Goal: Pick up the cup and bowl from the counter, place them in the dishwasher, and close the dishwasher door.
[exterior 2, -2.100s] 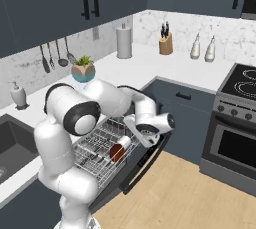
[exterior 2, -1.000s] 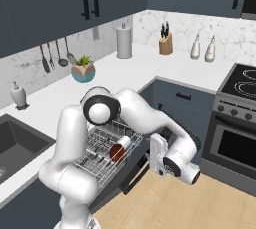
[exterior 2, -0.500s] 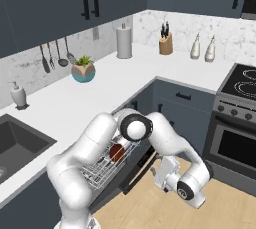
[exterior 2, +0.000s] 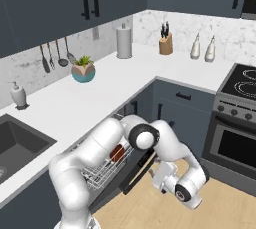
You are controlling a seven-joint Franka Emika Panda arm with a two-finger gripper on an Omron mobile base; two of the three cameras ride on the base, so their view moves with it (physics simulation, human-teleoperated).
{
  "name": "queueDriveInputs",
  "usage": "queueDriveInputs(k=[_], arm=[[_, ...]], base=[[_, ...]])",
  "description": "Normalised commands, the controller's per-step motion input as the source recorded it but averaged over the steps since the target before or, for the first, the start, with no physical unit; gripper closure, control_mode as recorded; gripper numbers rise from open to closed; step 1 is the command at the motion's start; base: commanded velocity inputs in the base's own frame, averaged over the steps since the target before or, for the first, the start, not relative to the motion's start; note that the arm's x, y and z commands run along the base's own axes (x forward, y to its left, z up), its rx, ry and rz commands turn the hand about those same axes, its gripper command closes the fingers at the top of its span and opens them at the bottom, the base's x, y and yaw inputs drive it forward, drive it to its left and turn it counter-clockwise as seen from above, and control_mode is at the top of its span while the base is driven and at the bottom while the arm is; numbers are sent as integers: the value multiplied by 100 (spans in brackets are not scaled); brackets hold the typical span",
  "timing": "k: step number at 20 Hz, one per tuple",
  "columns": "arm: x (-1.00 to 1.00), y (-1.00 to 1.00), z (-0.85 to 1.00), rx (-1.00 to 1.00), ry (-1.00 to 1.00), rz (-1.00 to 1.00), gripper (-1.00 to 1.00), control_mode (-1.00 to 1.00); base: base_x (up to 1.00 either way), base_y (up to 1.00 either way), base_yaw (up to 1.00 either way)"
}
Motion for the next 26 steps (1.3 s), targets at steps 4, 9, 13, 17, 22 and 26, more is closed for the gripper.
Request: queueDriveInputs(k=[4, 9, 13, 17, 22, 26], arm=[[44, 3, -69, -5, 25, 0, -100, -100], [37, -1, -75, -8, 18, 0, -100, -100], [18, 0, -49, 1, 0, 0, -100, -100], [3, 33, -4, 15, -19, 0, -100, -100], [2, 86, -22, 21, -4, 6, -100, -100], [9, 88, -1, 24, -8, 11, -100, -100]], base=[[0, 0, 0], [0, 0, 0], [0, 0, 0], [0, 0, 0], [0, 0, 0], [0, 0, 0]])
